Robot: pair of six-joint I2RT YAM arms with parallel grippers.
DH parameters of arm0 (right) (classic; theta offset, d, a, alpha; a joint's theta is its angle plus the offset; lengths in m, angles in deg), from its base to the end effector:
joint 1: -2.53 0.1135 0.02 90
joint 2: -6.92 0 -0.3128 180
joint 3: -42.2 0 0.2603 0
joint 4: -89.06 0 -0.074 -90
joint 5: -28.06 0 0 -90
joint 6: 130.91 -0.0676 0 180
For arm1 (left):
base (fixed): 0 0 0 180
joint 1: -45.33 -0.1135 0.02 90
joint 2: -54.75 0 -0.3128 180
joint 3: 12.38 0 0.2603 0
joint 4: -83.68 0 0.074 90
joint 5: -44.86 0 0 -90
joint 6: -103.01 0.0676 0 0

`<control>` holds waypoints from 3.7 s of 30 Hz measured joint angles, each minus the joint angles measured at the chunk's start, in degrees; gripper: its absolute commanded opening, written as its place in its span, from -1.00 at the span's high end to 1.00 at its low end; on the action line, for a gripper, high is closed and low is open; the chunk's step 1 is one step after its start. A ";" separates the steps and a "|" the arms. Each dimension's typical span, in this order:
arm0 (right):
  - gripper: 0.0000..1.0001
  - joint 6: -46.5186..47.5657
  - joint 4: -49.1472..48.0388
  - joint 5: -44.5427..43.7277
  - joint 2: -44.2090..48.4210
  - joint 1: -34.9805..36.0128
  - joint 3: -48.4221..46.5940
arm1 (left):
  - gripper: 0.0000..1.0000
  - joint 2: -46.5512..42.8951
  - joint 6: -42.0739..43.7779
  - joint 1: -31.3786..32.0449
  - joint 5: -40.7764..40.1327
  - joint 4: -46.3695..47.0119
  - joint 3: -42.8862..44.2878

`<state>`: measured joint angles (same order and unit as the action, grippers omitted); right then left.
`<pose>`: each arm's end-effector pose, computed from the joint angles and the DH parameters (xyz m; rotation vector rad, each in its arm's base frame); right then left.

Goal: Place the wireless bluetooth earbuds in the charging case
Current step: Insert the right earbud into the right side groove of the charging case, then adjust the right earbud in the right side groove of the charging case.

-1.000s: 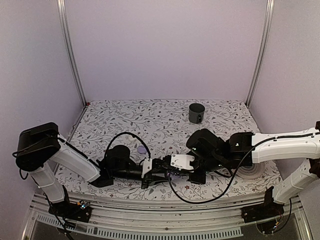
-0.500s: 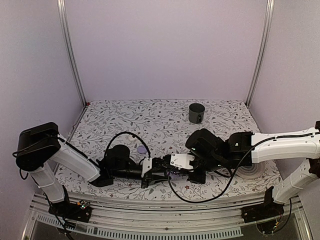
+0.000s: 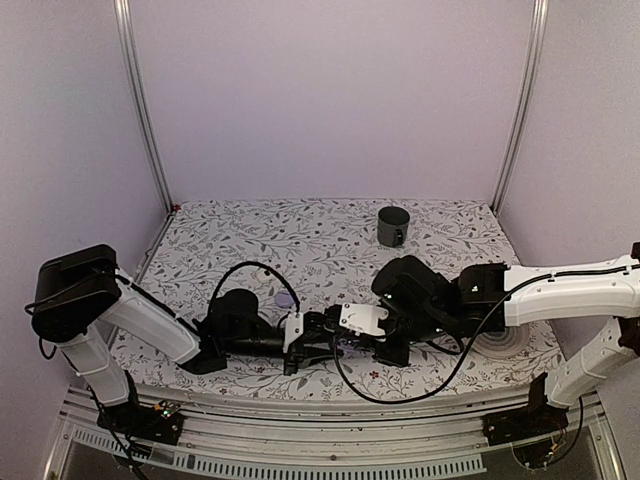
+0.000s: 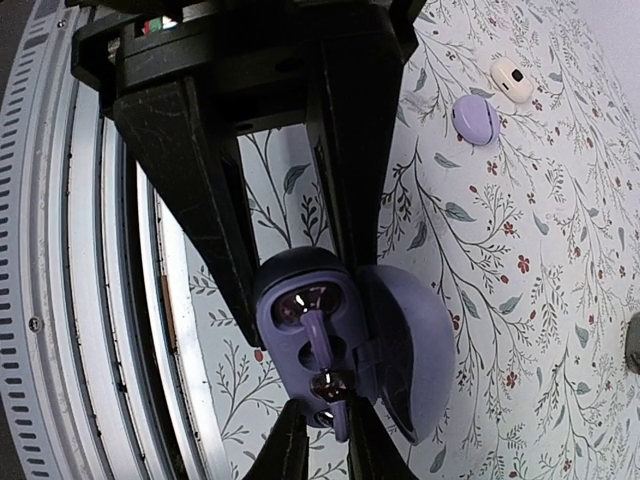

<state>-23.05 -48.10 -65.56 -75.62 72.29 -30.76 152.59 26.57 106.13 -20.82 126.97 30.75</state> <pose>0.1155 0.3010 0.2682 -1.7171 1.8289 0.3022 0.1445 -0.3156 0.1841 1.3617 1.2619 -0.9603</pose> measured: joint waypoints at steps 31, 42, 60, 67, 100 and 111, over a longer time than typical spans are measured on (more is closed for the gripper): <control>0.59 -17.92 -7.02 2.91 13.51 -4.48 1.73 | 1.00 0.00 -2.93 0.11 -3.17 11.19 -1.90; 0.20 -37.13 -5.03 1.20 13.31 -7.43 -0.87 | 1.00 0.00 -2.64 0.04 -13.70 15.30 -2.43; -0.15 -60.52 -10.67 -5.14 9.94 -7.65 0.83 | 1.00 2.58 1.29 0.33 -19.21 17.75 1.33; -0.16 -61.81 -11.74 -4.85 7.91 -8.31 1.62 | 1.00 2.58 1.40 0.66 -18.78 18.12 1.62; -0.14 -63.56 -17.14 -1.97 5.99 -9.18 4.50 | 1.00 2.58 1.38 1.29 -18.29 18.82 1.16; -0.14 -62.60 -17.27 -0.13 4.63 -9.53 3.56 | 1.00 2.58 0.09 1.27 -18.47 19.34 0.59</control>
<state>-85.64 -65.37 -65.69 -70.98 62.76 -27.20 155.17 26.66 107.39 -39.29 146.32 31.34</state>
